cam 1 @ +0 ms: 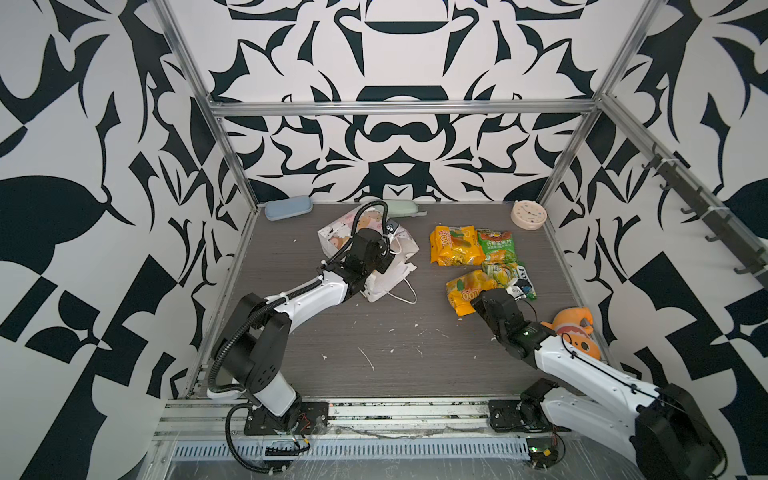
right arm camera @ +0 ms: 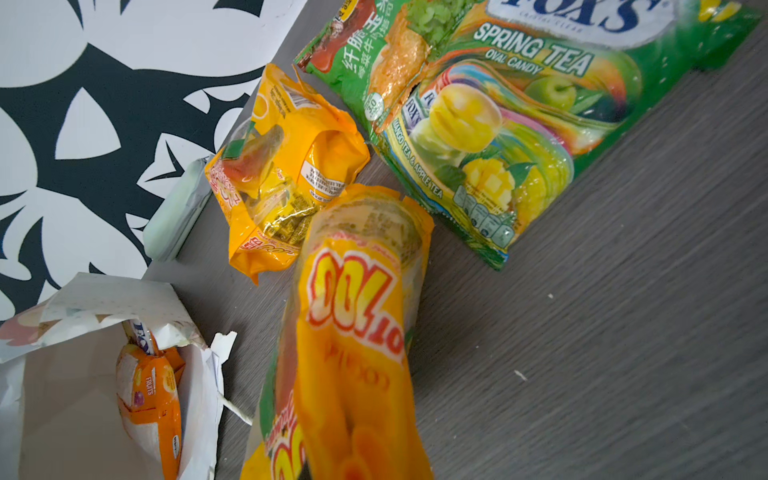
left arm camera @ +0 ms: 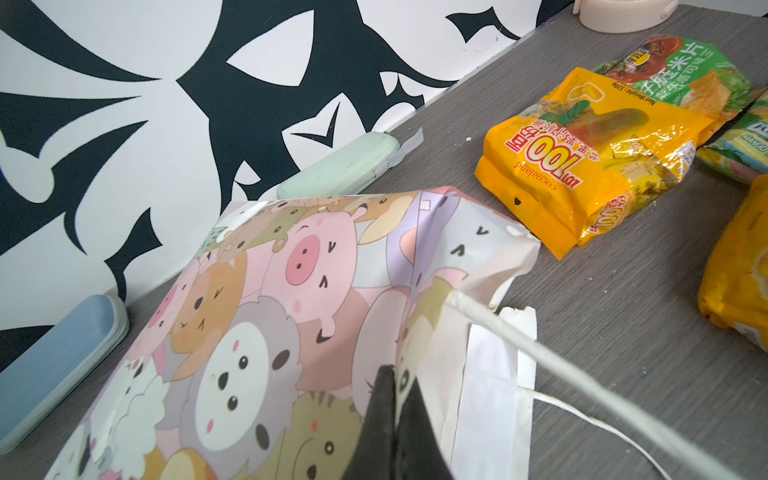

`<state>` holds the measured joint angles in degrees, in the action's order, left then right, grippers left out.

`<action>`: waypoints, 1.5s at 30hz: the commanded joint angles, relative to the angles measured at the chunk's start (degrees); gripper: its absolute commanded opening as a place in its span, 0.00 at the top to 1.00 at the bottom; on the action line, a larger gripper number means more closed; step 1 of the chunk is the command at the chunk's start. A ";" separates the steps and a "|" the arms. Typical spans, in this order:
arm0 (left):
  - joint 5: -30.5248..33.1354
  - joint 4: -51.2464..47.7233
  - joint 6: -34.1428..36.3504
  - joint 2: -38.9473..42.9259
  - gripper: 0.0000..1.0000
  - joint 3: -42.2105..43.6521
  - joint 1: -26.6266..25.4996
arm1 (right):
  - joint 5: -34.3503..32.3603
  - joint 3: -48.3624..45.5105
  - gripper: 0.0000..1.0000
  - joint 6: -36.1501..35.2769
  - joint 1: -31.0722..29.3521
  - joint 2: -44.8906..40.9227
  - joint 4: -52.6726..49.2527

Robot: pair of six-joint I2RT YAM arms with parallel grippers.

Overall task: Take the snacks out of the paper bag
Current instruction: 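Carry the yellow 100 packet beside the other snacks and release it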

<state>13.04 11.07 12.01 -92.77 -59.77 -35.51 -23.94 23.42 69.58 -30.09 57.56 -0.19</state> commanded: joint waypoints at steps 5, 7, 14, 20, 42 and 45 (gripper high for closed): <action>-0.06 -0.44 -0.06 -0.64 1.00 -1.51 0.44 | 0.71 2.05 0.92 0.95 0.49 5.27 -0.48; 0.10 -0.54 0.12 -0.29 1.00 -1.37 0.44 | 0.74 2.43 0.88 0.33 0.52 6.75 -0.28; 0.76 0.08 -0.05 0.74 1.00 0.30 0.44 | 3.73 1.85 0.86 -1.86 3.49 11.35 1.94; 0.88 0.34 -0.13 0.74 1.00 0.43 0.44 | 3.68 2.78 0.84 -4.91 4.15 14.13 3.61; 1.28 0.50 -0.57 2.18 1.00 1.22 0.44 | 9.79 8.51 0.09 -13.23 6.54 17.19 1.77; 1.16 0.46 -0.58 2.19 1.00 1.31 0.44 | 8.33 9.79 0.06 -12.90 6.53 13.57 -6.42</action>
<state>13.30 11.31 12.01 -92.29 -59.42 -35.51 -14.74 30.52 58.39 -23.40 74.78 0.62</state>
